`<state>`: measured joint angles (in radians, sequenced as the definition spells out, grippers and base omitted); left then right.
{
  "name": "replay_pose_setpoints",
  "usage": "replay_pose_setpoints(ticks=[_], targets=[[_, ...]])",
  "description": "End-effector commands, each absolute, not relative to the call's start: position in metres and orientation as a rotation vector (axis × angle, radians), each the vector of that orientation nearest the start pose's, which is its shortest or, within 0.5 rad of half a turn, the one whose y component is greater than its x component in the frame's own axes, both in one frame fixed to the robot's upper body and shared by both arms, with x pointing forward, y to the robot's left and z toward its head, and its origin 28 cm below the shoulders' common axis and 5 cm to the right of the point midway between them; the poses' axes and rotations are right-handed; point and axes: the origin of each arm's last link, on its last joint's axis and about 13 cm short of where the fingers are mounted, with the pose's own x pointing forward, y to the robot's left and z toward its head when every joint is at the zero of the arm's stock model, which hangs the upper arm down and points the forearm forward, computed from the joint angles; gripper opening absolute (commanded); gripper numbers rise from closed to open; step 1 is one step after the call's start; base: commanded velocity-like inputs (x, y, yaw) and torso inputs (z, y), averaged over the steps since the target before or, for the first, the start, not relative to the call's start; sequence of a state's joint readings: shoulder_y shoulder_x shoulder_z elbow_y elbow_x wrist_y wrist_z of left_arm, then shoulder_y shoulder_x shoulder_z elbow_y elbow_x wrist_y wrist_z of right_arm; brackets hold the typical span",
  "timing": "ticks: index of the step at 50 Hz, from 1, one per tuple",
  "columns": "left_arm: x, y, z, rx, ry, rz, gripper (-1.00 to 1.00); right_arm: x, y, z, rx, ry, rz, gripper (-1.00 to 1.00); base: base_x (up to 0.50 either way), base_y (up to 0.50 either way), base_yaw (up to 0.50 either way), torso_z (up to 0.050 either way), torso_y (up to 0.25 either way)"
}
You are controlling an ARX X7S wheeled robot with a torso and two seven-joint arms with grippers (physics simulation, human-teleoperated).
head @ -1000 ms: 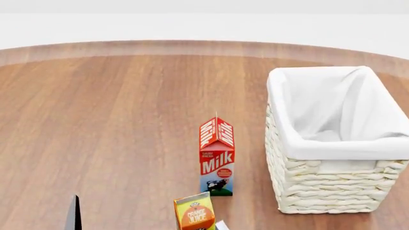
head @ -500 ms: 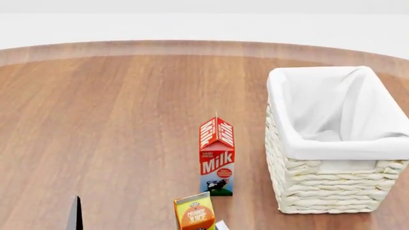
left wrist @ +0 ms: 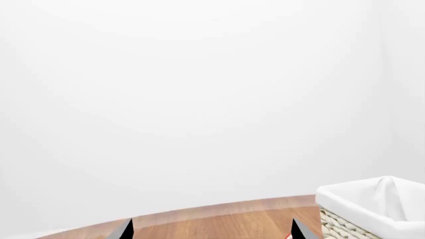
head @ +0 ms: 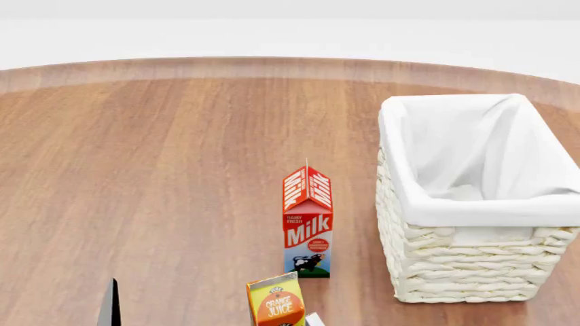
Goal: Pick up the tomato sauce, and put it in the basket.
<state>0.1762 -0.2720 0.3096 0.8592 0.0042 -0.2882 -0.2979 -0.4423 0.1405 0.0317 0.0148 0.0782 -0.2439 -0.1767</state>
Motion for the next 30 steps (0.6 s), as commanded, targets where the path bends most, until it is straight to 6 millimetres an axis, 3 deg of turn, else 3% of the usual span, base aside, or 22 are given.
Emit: replay_pose_setpoints(ticks=[1,3,19,20,30], targets=[[0.141,0.185,0.130,0.088,-0.363,-0.091,1.00,0.099,-0.135,-0.042,-0.040,0.250,0.161,1.00,0.00,0.00,0.00,0.000,0.000],[0.141,0.185,0.130,0.088,-0.363,-0.091,1.00,0.101,-0.134,-0.049,-0.041,0.255,0.163,1.00,0.00,0.00,0.00,0.000,0.000],[0.141,0.185,0.130,0.086,-0.362,-0.092,1.00,0.108,-0.131,-0.049,-0.044,0.293,0.157,1.00,0.00,0.00,0.00,0.000,0.000],[0.141,0.185,0.129,0.089,-0.361,-0.092,1.00,0.108,-0.131,-0.050,-0.043,0.293,0.158,-1.00,0.00,0.00,0.00,0.000,0.000],[0.141,0.185,0.130,0.084,-0.362,-0.093,1.00,0.108,-0.130,-0.049,-0.031,0.281,0.156,-1.00,0.00,0.00,0.00,0.000,0.000]])
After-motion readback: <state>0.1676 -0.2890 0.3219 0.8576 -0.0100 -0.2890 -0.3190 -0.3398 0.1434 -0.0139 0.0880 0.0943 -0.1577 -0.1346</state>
